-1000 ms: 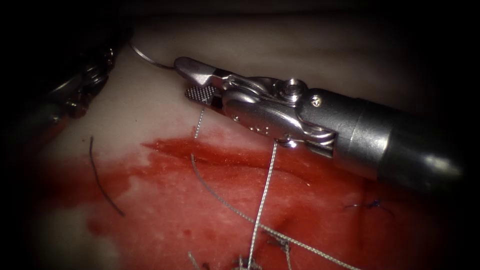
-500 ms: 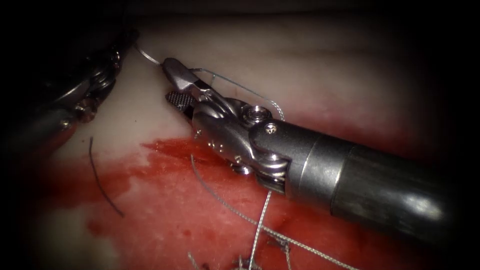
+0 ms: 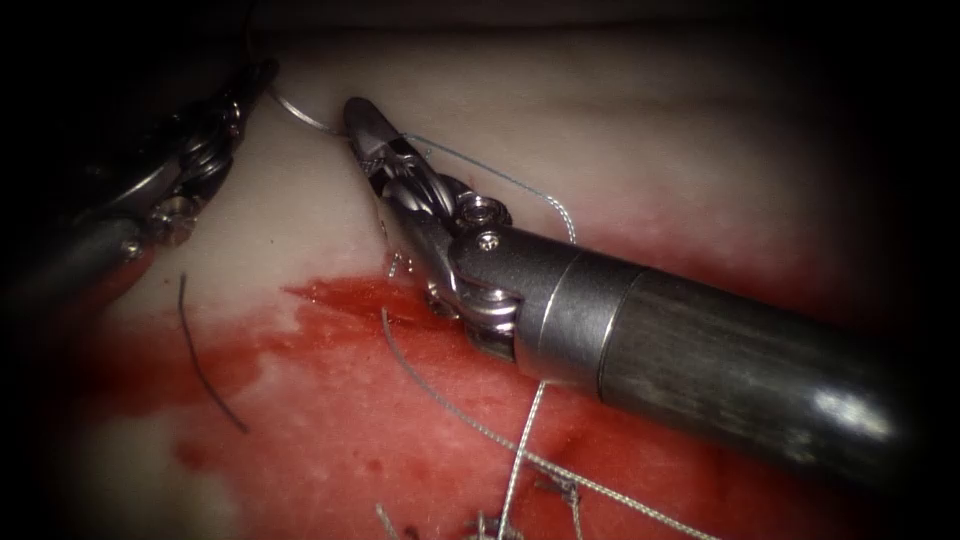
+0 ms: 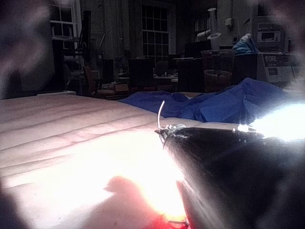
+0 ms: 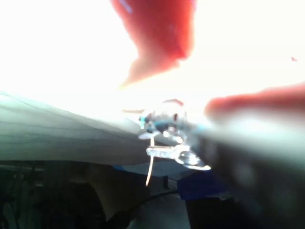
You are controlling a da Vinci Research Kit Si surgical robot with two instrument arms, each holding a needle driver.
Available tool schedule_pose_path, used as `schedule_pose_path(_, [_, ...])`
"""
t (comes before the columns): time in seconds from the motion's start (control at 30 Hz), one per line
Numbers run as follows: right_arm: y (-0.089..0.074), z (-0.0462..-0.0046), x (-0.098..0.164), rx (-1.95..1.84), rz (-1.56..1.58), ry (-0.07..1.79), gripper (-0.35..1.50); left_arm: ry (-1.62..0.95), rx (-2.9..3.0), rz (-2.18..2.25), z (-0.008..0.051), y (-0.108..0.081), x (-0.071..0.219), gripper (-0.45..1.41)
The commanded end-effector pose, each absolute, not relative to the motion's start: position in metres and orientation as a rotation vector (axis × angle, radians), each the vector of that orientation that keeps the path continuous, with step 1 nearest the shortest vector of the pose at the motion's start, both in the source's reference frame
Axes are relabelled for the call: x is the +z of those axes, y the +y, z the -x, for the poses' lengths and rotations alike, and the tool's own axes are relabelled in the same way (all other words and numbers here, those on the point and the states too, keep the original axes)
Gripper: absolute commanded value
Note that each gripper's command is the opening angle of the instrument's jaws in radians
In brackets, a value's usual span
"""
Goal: Wound Closure
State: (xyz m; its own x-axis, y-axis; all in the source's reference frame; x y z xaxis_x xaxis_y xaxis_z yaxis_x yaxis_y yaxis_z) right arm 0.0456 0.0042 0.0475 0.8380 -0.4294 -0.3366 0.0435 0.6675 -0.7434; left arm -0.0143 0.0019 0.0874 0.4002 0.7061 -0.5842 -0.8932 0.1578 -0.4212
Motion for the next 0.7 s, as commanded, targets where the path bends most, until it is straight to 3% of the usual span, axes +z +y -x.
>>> schedule_pose_path(0.03, [0.0053,-0.0466,0.0462,-0.279,0.809,0.528,-0.13,0.282,1.16,0.817,0.0144,0.0033,0.0866,-0.45])
schedule_pose_path(0.17, [0.005,-0.0473,0.0456,-0.317,0.816,0.517,0.14,0.284,1.165,0.818,0.0144,0.0033,0.0866,-0.45])
schedule_pose_path(0.23, [0.0049,-0.0475,0.0455,-0.327,0.824,0.506,0.19,0.286,1.164,0.817,0.0144,0.0033,0.0867,-0.45])
schedule_pose_path(0.27, [0.0049,-0.0476,0.0455,-0.327,0.823,0.508,0.15,0.286,1.164,0.817,0.0144,0.0033,0.0867,-0.45])
schedule_pose_path(0.3, [0.005,-0.0476,0.0456,-0.343,0.829,0.5,-0.12,0.281,1.166,0.82,0.0144,0.0033,0.0867,-0.45])
schedule_pose_path(0.4, [0.0053,-0.0472,0.0456,-0.385,0.84,0.484,-0.35,0.256,1.175,0.833,0.0146,0.0033,0.0867,-0.45])
schedule_pose_path(0.47, [0.0055,-0.0469,0.0457,-0.405,0.845,0.474,-0.35,0.22,1.188,0.853,0.0148,0.0034,0.0869,-0.45])
schedule_pose_path(0.53, [0.0058,-0.0464,0.0458,-0.44,0.855,0.457,-0.35,0.191,1.233,0.871,0.015,0.0036,0.0871,-0.18])
schedule_pose_path(0.7, [0.0074,-0.0445,0.0462,-0.493,0.877,0.39,-0.35,-0.062,1.375,1.009,0.0145,0.0042,0.0873,-0.33])
